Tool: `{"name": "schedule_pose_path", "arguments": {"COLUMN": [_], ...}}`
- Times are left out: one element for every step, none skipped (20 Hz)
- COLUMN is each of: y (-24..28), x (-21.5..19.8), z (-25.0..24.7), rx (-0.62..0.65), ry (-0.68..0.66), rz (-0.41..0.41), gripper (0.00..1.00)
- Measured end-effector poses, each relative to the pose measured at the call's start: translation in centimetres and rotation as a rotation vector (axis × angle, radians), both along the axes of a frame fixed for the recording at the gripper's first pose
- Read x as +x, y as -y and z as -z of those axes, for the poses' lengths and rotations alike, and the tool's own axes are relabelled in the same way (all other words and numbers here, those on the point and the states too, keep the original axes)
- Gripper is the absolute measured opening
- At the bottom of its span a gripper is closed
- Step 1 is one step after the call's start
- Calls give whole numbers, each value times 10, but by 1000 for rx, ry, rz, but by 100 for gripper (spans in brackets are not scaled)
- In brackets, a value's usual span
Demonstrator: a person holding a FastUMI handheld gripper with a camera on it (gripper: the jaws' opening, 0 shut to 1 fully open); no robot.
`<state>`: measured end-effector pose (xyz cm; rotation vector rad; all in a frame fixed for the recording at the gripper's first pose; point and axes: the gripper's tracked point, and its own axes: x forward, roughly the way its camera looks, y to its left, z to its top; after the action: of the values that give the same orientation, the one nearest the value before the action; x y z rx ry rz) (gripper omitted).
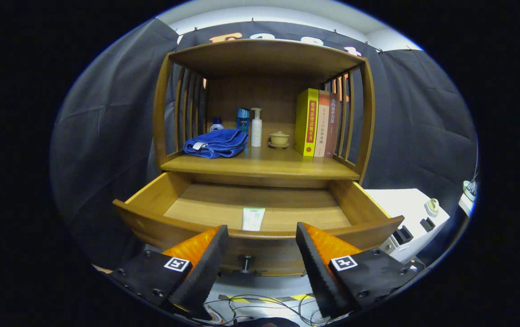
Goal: Pull open the drawer, take out the items inside it, and place them on the countertop above the cabinet.
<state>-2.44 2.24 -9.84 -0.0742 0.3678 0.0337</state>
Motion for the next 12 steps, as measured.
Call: {"name": "schedule_pose_path", "arguments": {"y": [-4,-7,-7,-8,-11,-14,-15,-16,-19,-18,-20,-20], "x": [6,14,21,30,38,46,53,60,67,74,81,85], "z": [-5,-10,-16,-20,-21,-21,-20,-19,-16,-14,-12,-8], "rx": [20,27,20,9,1,-8,-19,-20,-22,-28,-26,-31], "ry": [-9,-24,-39,-59,-79,-101,-123,-140,-162,-172,-187,-209], "rz": [-10,-24,-37,-51,-65,-76,-82,-83,-87,-79,-86,-79], "gripper": [95,96,97,98,99,99,99,99,99,99,99,99]}}
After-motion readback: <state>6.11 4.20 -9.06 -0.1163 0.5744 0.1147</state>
